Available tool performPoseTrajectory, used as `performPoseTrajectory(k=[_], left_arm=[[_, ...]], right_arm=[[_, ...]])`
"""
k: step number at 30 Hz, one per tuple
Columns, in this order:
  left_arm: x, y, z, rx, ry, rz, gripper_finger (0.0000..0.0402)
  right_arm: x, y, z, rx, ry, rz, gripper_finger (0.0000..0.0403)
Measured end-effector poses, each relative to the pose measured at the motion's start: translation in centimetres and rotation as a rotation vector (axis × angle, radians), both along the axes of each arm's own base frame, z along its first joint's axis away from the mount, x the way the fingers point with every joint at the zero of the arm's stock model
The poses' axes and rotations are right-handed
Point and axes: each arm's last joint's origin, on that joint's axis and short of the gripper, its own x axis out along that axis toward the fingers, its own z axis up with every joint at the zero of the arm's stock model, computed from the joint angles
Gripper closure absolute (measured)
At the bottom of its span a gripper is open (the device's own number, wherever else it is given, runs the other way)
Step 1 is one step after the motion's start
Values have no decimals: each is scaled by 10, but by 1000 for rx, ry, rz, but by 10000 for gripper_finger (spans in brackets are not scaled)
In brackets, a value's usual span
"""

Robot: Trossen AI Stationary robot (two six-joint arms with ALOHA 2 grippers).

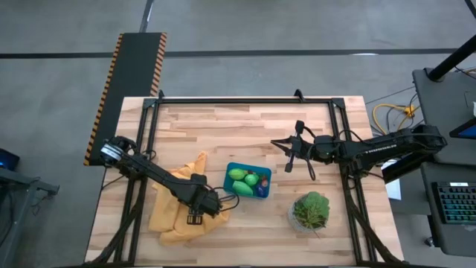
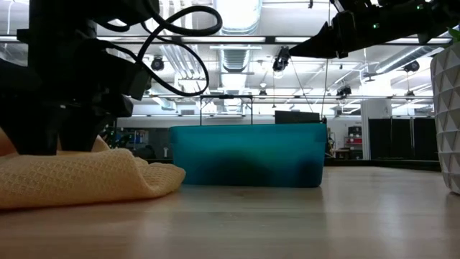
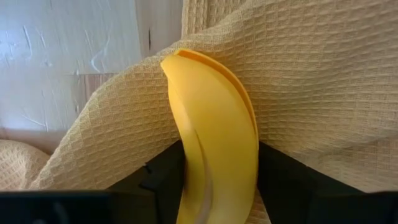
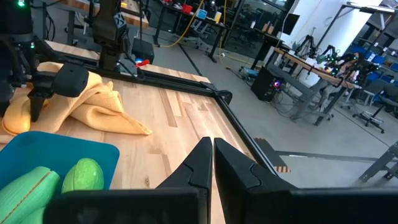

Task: Pick and placing Produce into tupperware
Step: Put the banana into the blue bin

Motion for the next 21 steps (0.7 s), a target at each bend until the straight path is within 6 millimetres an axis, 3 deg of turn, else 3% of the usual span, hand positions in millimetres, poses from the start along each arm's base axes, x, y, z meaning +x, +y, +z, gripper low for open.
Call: performPoseTrajectory(k=[9, 21], left_arm=[[0, 0, 0, 0, 0, 1, 282], [2, -1, 13, -12, -27, 0, 273]], right_arm=[[0, 0, 0, 0, 0, 0, 394], [0, 0, 0, 0, 0, 0, 394]])
